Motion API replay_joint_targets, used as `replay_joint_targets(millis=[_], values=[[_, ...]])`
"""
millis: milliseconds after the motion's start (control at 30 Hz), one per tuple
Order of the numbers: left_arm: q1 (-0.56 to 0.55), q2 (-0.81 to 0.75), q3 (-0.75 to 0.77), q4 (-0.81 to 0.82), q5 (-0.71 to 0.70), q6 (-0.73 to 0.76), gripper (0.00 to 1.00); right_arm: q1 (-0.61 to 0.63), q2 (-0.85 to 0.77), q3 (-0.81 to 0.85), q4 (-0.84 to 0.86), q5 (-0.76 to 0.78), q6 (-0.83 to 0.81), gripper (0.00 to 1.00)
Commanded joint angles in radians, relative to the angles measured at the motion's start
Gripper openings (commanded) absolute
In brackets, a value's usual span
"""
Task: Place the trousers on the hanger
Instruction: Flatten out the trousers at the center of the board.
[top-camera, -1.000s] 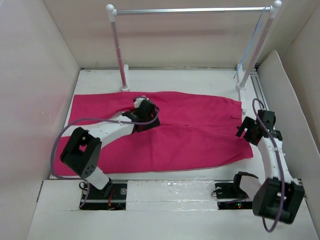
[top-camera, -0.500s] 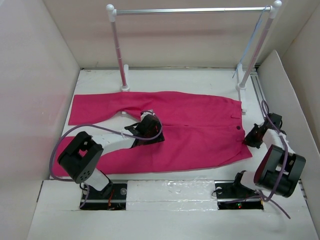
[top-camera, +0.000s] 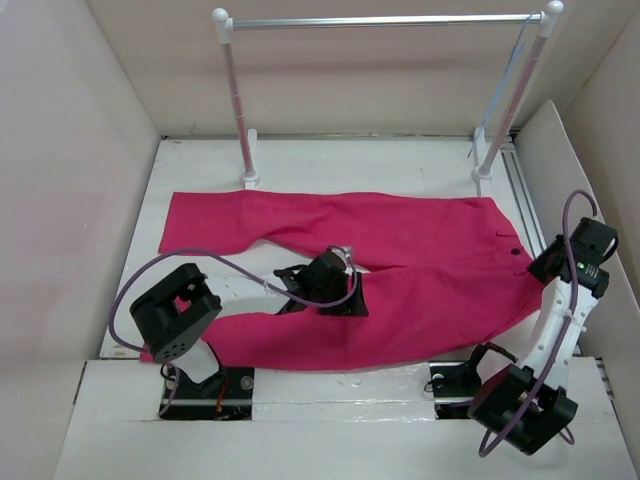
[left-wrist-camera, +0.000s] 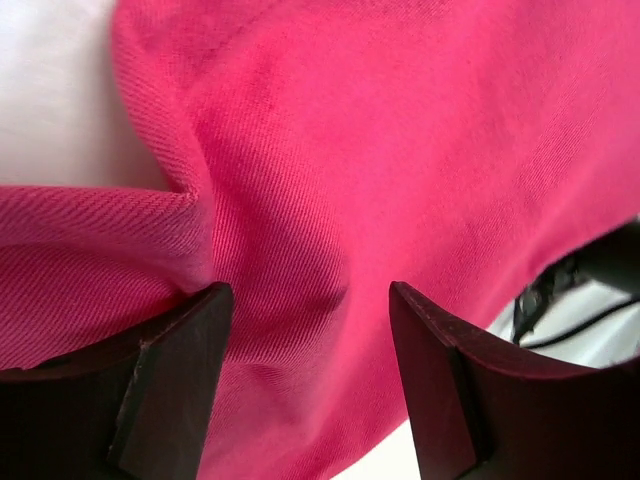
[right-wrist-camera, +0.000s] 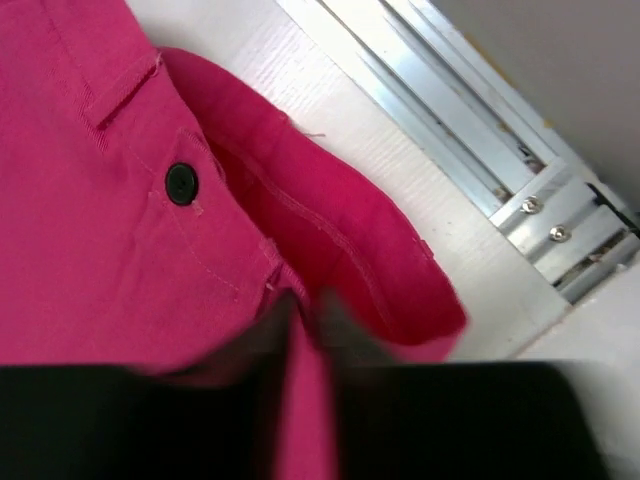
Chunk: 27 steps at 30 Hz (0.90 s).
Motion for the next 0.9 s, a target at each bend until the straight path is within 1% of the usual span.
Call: replay_joint_targets(millis=[0,33,67,100,133,167,200,233,267,300,333,367,400,433,467,500,533,567,600,633,667,700,733,767,800,867], values=[[-0.039,0.048,0.008,-0.166,0.066,0.0,0.62,-0.017,-0.009,-0.011,-0.008,0.118,-0.046,0.5],[-0.03,0.007,0.006,-0.179,0.047,0.002,0.62,-0.03,0.011,-0.019,0.001,0.113,-0.051,0.63],[-0.03,-0.018,0.003,-0.187,0.035,0.004,0.62,-0.03,0.061,-0.002,-0.002,0.096,-0.066,0.71],[-0.011,-0.047,0.002,-0.194,0.024,0.005,0.62,-0.03,0.085,0.018,-0.01,0.046,-0.077,0.79],[0.003,-0.114,0.003,-0.214,-0.005,0.007,0.62,-0.03,0.1,0.044,-0.019,0.03,-0.098,0.81],[0.029,-0.147,0.008,-0.228,-0.037,0.005,0.62,0.009,0.103,0.09,-0.017,0.015,-0.105,0.82],[0.048,-0.185,0.012,-0.246,-0.074,0.001,0.61,0.041,0.085,0.108,-0.008,-0.035,-0.12,0.82],[0.068,-0.254,0.023,-0.28,-0.147,-0.003,0.61,0.081,0.073,0.124,0.01,-0.048,-0.123,0.82],[0.126,-0.306,0.041,-0.309,-0.22,-0.007,0.61,0.17,0.044,0.153,0.019,-0.08,-0.131,0.74],[0.166,-0.306,0.042,-0.309,-0.221,-0.007,0.61,0.224,0.028,0.154,0.019,-0.103,-0.135,0.64],[0.212,-0.344,0.045,-0.317,-0.242,-0.003,0.61,0.282,0.013,0.15,0.053,-0.128,-0.14,0.53],[0.267,-0.358,0.045,-0.318,-0.244,0.002,0.61,0.343,-0.002,0.138,0.073,-0.157,-0.141,0.4],[0.395,-0.366,0.045,-0.317,-0.24,0.008,0.61,0.482,-0.013,0.101,0.099,-0.19,-0.135,0.15],[0.463,-0.372,0.045,-0.32,-0.22,0.02,0.61,0.555,-0.025,0.083,0.13,-0.191,-0.129,0.07],[0.53,-0.368,0.048,-0.32,-0.209,0.028,0.61,0.624,-0.023,0.067,0.13,-0.18,-0.123,0.02],[0.671,-0.362,0.049,-0.322,-0.201,0.031,0.61,0.69,-0.016,0.05,0.14,-0.172,-0.115,0.0],[0.745,-0.343,0.046,-0.325,-0.154,0.031,0.61,0.815,0.005,0.018,0.166,-0.171,-0.115,0.0],[0.82,-0.333,0.037,-0.331,-0.137,0.025,0.6,0.879,0.016,0.01,0.17,-0.157,-0.114,0.0],[0.891,-0.322,0.029,-0.329,-0.122,0.016,0.6,0.942,0.028,0.004,0.174,-0.124,-0.099,0.01],[1.021,-0.299,0.02,-0.317,-0.084,0.01,0.6,1.058,0.04,-0.006,0.196,-0.114,-0.095,0.05],[1.074,-0.29,0.008,-0.311,-0.069,0.001,0.6,1.11,0.063,-0.008,0.206,-0.11,-0.094,0.1],[1.115,-0.276,0.008,-0.305,-0.066,-0.001,0.6,1.16,0.076,-0.013,0.232,-0.105,-0.091,0.27],[1.163,-0.25,0.011,-0.299,-0.098,-0.007,0.6,1.203,0.088,-0.016,0.24,-0.102,-0.088,0.39],[1.177,-0.23,0.037,-0.305,-0.127,-0.015,0.6,1.271,0.109,-0.025,0.251,-0.1,-0.086,0.49],[1.189,-0.208,0.052,-0.315,-0.155,-0.032,0.6,1.295,0.12,-0.034,0.266,-0.134,-0.086,0.58],[1.208,-0.136,0.107,-0.344,-0.224,-0.053,0.6,1.347,0.14,-0.056,0.32,-0.177,-0.089,0.6]])
